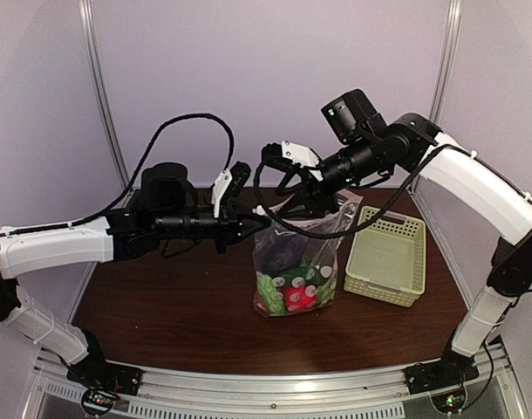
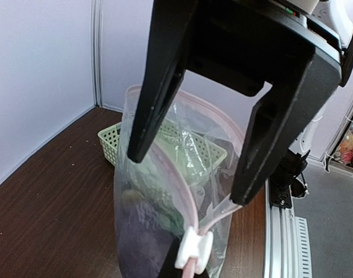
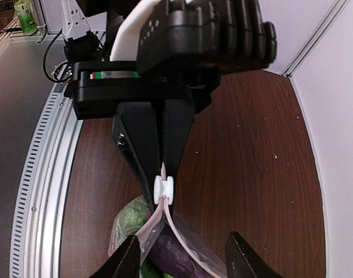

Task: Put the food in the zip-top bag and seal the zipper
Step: Hold the zipper from the zipper food storage bag, then zip the zipper on the zipper food storage bag.

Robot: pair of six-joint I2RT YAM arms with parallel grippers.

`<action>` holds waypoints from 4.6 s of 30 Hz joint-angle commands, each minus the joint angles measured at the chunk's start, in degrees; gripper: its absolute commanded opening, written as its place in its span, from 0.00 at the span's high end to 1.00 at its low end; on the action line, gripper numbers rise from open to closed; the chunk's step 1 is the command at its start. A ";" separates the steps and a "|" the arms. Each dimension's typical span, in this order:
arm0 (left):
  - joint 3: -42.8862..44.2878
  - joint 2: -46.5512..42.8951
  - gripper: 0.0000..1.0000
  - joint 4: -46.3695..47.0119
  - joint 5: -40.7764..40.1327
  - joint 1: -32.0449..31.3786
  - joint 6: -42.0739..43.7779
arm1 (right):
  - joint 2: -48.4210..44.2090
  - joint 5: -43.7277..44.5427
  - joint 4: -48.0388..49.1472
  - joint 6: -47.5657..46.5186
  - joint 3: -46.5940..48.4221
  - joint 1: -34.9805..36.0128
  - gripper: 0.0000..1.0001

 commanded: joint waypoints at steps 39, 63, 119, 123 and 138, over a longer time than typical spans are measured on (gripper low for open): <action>1.86 -2.53 1.00 -2.01 -3.97 -1.60 4.61 | 7.33 -4.34 -4.56 1.65 9.58 2.97 0.86; -4.87 -8.43 1.00 3.43 -9.70 -1.60 5.46 | 6.54 4.54 -11.28 -2.49 9.23 -1.82 0.99; -9.02 -12.24 1.00 2.89 -15.56 -1.03 6.46 | -4.43 8.17 -16.49 -9.30 -3.92 -19.19 0.97; -9.09 -12.45 1.00 2.75 -15.60 -0.80 6.46 | -4.52 8.32 -16.88 -9.69 -4.30 -20.00 0.97; -8.81 -11.25 1.00 2.89 -15.43 -0.55 6.40 | -4.38 7.27 -16.56 -10.01 -4.02 -21.49 0.97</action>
